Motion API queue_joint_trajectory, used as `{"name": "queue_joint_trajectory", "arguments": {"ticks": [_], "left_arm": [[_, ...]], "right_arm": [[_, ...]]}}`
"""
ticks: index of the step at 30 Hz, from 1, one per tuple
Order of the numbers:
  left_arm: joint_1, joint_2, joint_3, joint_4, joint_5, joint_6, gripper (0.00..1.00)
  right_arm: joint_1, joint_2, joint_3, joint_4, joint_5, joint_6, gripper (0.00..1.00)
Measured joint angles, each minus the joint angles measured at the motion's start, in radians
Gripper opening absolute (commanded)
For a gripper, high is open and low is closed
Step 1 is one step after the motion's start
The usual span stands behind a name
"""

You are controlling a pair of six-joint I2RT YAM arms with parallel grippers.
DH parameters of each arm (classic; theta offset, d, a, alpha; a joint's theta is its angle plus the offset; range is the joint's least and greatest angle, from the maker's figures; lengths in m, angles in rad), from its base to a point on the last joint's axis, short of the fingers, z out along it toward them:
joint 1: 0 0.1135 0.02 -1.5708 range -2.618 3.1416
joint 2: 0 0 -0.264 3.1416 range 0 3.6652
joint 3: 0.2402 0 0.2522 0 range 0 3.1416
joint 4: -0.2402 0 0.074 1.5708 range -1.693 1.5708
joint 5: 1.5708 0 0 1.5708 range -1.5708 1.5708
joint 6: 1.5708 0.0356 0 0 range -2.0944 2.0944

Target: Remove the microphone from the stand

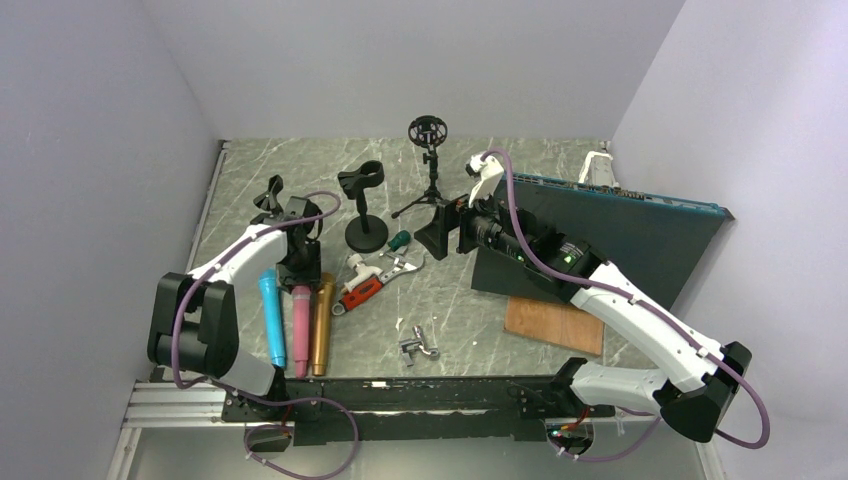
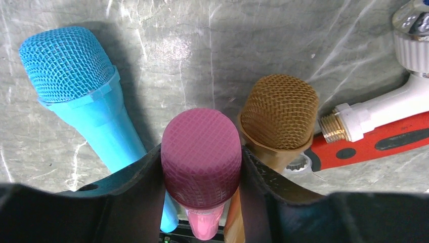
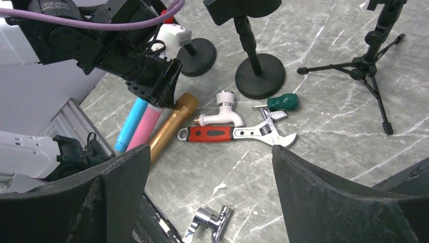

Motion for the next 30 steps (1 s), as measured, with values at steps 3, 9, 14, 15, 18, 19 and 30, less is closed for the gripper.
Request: {"name": "queue_joint_trajectory", "arguments": {"ticks": [3,9,14,15,18,19,30], "left_arm": [[0.000,0.010,-0.014,0.012,-0.001,-0.001,0.60],[0.000,0.017,-0.024,0.018,-0.002,-0.001,0.67],[0.000,0.008,-0.024,0.011,-0.001,-0.001,0.69],[0.000,-0.001,-0.024,0.007,0.000,-0.001,0.69],[0.000,-0.048,-0.016,-0.013,0.009,-0.001,0.70],[0.000,-0.075,-0.005,-0.026,0.019,-0.001,0.71],[0.000,-0.404,0.155,-0.069,0.203,-0.024,0.95]], "right_arm": [[0.000,0.000,0.002,-0.008,0.004,-0.003,0.91],[-0.001,0.000,0.005,-0.012,0.005,-0.009,0.91],[-0.002,0.000,0.010,-0.013,0.006,-0.010,0.91],[-0.002,0.001,0.013,-0.018,0.006,-0.010,0.91],[-0.004,0.003,0.025,-0.019,0.013,-0.012,0.91],[-0.005,0.003,0.029,-0.019,0.016,-0.013,0.92],[-0.006,-0.011,0.068,-0.082,0.117,-0.019,1.00]]}}
